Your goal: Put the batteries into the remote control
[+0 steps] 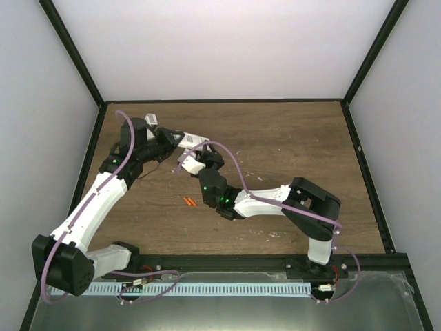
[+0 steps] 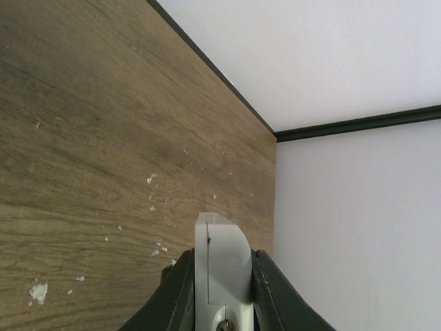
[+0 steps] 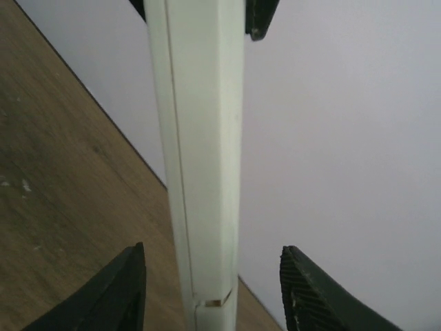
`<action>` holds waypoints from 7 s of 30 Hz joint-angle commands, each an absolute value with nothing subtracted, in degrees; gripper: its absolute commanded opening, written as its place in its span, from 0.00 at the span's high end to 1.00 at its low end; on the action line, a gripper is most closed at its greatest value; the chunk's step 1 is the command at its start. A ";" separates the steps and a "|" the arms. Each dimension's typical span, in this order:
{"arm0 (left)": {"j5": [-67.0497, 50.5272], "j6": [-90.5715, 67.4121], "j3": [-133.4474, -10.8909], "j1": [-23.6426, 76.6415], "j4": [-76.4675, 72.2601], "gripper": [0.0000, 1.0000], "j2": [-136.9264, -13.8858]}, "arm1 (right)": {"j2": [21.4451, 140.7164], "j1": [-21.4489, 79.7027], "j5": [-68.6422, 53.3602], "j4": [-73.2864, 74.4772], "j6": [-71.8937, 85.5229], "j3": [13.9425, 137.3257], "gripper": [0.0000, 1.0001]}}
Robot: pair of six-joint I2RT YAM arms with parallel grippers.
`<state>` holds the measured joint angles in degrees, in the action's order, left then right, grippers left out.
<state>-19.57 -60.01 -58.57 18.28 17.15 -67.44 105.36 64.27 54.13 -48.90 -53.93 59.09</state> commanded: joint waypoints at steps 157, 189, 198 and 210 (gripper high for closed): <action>-44.59 -10.72 -58.05 10.01 29.63 1.00 -73.23 | 91.28 35.32 4.07 18.02 0.67 54.10 0.65; -49.10 -23.99 -41.65 -2.92 8.79 1.00 -65.91 | 94.78 34.07 4.61 28.13 3.94 61.67 0.30; -48.70 -31.46 -33.09 -11.93 7.40 1.00 -55.72 | 98.79 42.37 3.73 33.80 3.26 71.53 0.38; -46.91 -38.89 -24.83 -16.65 5.16 1.00 -45.06 | 112.72 51.87 -5.77 37.73 3.80 87.70 0.61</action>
